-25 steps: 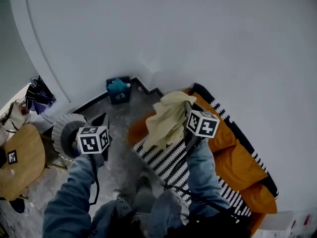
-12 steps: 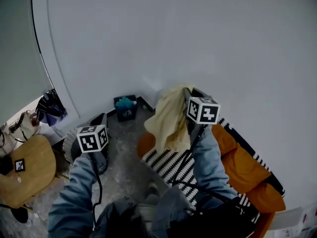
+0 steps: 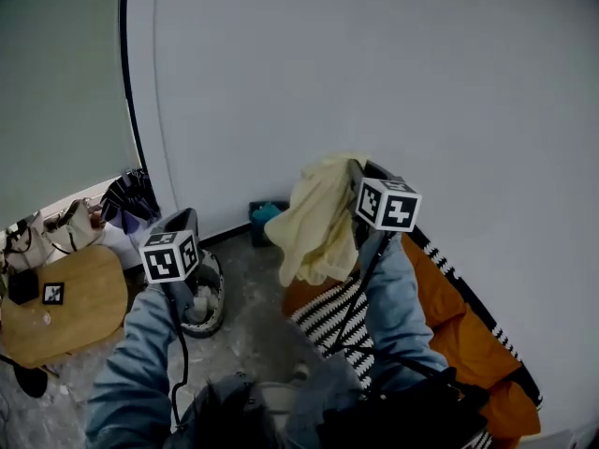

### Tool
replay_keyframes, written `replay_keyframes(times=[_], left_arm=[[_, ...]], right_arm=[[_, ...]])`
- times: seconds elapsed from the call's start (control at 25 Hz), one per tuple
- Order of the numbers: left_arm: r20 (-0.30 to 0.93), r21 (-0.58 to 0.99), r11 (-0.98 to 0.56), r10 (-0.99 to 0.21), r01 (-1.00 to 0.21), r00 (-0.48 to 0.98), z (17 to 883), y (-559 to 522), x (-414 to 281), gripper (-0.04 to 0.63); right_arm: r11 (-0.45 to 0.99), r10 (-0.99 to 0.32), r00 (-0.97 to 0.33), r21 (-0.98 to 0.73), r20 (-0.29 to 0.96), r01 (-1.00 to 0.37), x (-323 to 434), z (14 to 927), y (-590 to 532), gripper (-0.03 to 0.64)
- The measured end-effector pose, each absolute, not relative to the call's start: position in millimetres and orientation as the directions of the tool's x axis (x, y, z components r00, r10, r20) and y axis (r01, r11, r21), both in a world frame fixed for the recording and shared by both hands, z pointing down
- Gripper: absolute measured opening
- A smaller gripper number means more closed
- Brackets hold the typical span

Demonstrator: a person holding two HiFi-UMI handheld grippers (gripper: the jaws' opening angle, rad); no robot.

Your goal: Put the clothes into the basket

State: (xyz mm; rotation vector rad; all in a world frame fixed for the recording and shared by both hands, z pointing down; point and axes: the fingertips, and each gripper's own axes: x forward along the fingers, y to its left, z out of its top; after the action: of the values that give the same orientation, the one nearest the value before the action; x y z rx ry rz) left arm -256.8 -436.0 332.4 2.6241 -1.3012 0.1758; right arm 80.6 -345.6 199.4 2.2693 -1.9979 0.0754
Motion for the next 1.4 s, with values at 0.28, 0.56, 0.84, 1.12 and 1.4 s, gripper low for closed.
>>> replay_keyframes(times=[0.28,0.56,0.84,1.12,1.4], left_arm=[[0.194,0.111,-0.513,-0.829,-0.851,0.525,334,-439,-332,0.002],[0.216,0.144,-0.381,-0.889,-0.913,0.404,348,-435,-404,0.002],[0.264,0.142,-0.253,-0.922,-0.957,0.283,367,-447,-455,0.002],[0.278,0.111,-0.182,-0.938,-0.977,0.206,371,-465,-475,0.002],[0.327,0.142,-0.055,-0.940,-0.988,0.099,397,-473,-504,0.002]], right_arm=[[0.014,-0.992,-0.007,0.055,0.128,-0.998,0,203,-393,0.054],[0.177,-0.973,-0.172,0.021,0.154,-0.984,-83,213,-445,0.054],[0.341,-0.923,-0.338,-0.015,0.184,-0.940,-157,236,-497,0.054],[0.487,-0.852,-0.482,-0.030,0.206,-0.873,-222,249,-545,0.054],[0.595,-0.773,-0.583,-0.034,0.252,-0.803,-273,277,-584,0.054]])
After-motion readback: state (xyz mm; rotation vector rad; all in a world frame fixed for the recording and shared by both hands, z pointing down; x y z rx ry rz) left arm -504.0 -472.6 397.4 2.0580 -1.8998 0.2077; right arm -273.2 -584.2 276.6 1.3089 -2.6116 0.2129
